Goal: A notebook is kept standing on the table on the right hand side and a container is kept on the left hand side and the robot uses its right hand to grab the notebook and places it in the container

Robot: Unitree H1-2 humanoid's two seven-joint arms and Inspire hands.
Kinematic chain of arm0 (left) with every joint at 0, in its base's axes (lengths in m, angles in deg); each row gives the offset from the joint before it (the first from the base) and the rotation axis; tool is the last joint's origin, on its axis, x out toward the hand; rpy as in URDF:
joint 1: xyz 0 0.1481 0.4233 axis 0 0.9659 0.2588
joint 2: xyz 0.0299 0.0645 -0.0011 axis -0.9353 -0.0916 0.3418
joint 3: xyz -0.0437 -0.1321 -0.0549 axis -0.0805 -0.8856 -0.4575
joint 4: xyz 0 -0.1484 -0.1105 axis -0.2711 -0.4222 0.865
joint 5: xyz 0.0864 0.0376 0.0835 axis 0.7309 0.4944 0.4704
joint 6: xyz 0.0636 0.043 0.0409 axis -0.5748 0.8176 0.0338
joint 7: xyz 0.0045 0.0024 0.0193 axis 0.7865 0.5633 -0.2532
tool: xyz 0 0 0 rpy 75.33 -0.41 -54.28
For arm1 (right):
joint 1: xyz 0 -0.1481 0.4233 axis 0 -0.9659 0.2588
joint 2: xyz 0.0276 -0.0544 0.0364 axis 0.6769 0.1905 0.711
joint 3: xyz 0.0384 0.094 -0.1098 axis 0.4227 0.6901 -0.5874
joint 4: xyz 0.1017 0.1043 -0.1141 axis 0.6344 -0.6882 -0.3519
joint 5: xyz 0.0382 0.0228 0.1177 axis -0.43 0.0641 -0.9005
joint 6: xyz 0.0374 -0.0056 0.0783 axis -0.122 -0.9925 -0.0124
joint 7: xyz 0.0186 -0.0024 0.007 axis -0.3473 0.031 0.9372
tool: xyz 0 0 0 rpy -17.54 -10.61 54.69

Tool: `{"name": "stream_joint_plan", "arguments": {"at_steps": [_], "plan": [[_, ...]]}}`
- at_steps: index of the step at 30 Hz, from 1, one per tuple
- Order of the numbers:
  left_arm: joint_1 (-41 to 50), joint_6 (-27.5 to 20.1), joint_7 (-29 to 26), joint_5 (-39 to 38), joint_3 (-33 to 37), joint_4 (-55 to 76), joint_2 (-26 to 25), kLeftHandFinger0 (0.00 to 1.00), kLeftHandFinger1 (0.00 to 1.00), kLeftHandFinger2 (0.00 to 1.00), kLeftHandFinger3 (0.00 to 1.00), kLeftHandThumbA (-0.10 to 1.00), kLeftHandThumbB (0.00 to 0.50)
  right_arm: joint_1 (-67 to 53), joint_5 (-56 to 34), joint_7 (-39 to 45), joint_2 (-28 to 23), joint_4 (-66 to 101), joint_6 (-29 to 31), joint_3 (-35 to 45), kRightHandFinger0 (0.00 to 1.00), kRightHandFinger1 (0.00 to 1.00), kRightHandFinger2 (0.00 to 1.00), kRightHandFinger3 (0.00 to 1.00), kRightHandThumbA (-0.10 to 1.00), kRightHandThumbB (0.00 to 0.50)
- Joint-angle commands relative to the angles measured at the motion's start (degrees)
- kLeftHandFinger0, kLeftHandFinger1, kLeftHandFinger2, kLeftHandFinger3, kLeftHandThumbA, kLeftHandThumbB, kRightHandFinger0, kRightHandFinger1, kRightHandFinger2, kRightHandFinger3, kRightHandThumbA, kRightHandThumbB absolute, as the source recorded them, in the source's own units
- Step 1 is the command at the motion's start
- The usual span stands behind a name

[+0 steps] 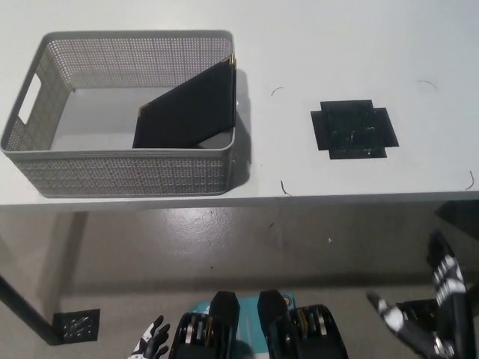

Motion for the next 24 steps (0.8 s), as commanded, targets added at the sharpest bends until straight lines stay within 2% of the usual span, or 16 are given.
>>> {"name": "stream_joint_plan", "arguments": {"at_steps": [1,2,4,5,7,9,12,17,20,24], "plan": [[0.4,-0.3,1.1,-1.9,-0.3,2.8,-0.7,1.0,1.0,1.0,1.0,1.0,0.269,-0.6,2.9,-1.9,-1.8,-1.1,10.3,-1.8,1.0,1.0,1.0,1.0,1.0,0.349],[0.3,0.2,1.2,-1.9,-0.3,3.1,-0.6,1.0,1.0,1.0,1.0,1.0,0.278,-0.3,2.5,-2.3,-2.0,-2.8,10.3,-2.2,1.0,1.0,1.0,1.0,1.0,0.335],[0.0,0.6,1.1,-1.8,-0.4,3.6,-0.8,1.0,1.0,1.0,1.0,1.0,0.294,0.2,1.2,-1.3,-1.9,-6.9,10.3,-2.3,1.0,1.0,1.0,1.0,1.0,0.356],[-0.5,0.2,1.0,-1.5,-0.4,3.6,-1.0,1.0,1.0,1.0,1.0,1.0,0.3,0.6,0.5,-0.4,-1.6,-9.9,10.3,-2.1,1.0,1.0,1.0,1.0,1.0,0.387],[-1.5,-0.6,0.8,-1.7,-0.7,2.9,-1.2,1.0,1.0,1.0,1.0,1.0,0.312,1.7,-0.7,0.4,-1.2,-13.1,10.3,-1.8,1.0,1.0,1.0,1.0,1.0,0.366],[-2.6,-0.4,0.7,-2.8,-1.2,2.5,-1.0,1.0,1.0,1.0,1.0,1.0,0.328,2.9,-3.2,3.1,-0.8,-15.9,10.3,-1.1,1.0,1.0,1.0,1.0,1.0,0.395],[-4.3,-0.7,0.4,-2.0,-1.3,2.2,-1.4,1.0,1.0,1.0,1.0,1.0,0.301,4.8,-1.9,2.4,-1.0,-18.6,10.3,-0.8,1.0,1.0,1.0,1.0,1.0,0.388],[-6.1,-0.5,0.7,-2.3,-1.3,2.3,-1.4,1.0,1.0,1.0,1.0,1.0,0.328,7.0,-4.1,5.2,-0.8,-21.3,10.3,0.5,1.0,1.0,1.0,1.0,1.0,0.391],[-6.6,-1.0,0.8,-2.6,-1.3,2.1,-1.5,1.0,1.0,1.0,1.0,1.0,0.306,7.8,-5.8,7.6,-0.6,-22.6,10.3,1.1,1.0,1.0,1.0,1.0,1.0,0.41],[-7.4,-1.2,0.1,-2.0,-1.5,1.8,-1.6,1.0,1.0,1.0,1.0,1.0,0.284,8.8,-5.3,8.4,-0.3,-23.8,10.3,1.4,1.0,1.0,1.0,1.0,1.0,0.392]]}}
